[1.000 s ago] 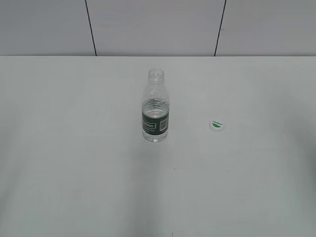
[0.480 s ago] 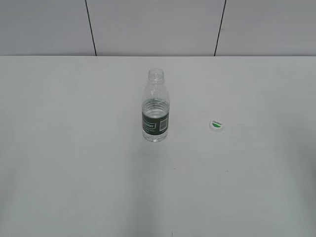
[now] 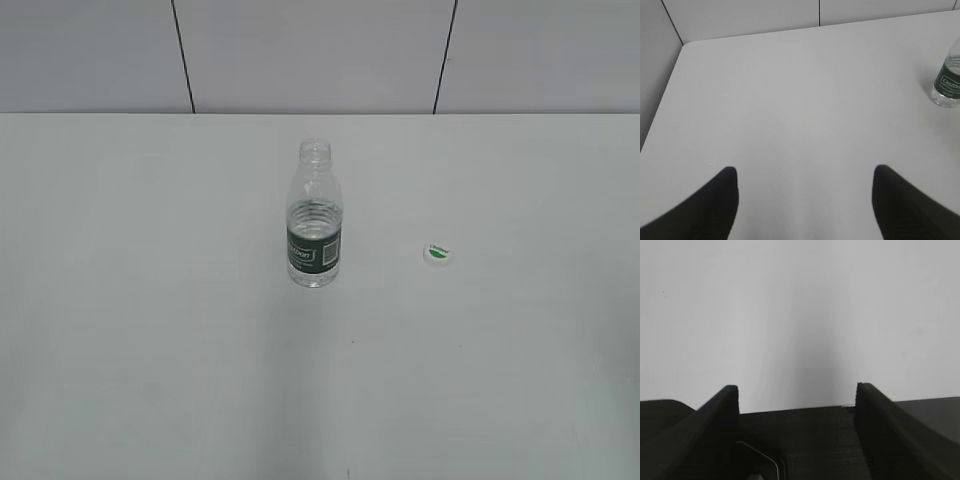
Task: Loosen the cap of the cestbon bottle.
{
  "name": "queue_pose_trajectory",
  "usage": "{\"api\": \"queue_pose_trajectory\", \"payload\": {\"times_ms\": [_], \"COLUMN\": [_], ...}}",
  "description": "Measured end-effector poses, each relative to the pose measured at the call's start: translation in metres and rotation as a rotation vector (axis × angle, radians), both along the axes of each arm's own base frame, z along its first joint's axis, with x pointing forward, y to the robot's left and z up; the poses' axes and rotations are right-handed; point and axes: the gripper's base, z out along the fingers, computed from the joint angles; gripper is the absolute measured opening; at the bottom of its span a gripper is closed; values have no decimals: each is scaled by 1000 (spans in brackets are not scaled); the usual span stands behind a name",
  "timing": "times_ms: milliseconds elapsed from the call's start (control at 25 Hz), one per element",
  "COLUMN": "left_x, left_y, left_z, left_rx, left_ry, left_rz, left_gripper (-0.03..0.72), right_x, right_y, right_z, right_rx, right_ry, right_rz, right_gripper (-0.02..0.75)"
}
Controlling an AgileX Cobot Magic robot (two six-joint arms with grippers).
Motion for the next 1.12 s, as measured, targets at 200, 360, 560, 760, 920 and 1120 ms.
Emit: {"api": "queue_pose_trajectory", "payload": {"times_ms": [200,360,560,760,920,1120], "left_x": [0,0,0,0,0,0], "left_y": [0,0,0,0,0,0], "left_z": [0,0,0,0,0,0], "left_rx": [0,0,0,0,0,-3], "left_ry": [0,0,0,-1,0,0], "left_rz": [0,0,0,0,0,1], "left_gripper": [489,489,489,489,489,489], "right_x": [-18,-33,-58,-63,-63,-63], "right_y": [-1,-2,-4,-5,-5,-5], "right_z": [2,6,7,6,6,6], "right_rx": [6,14,24,21,20,20], "right_ry": [-104,-208,-365,-398,-398,-398], "right_rz": [0,0,-1,-3,-4,-4], "right_gripper": [551,551,551,551,551,551]}}
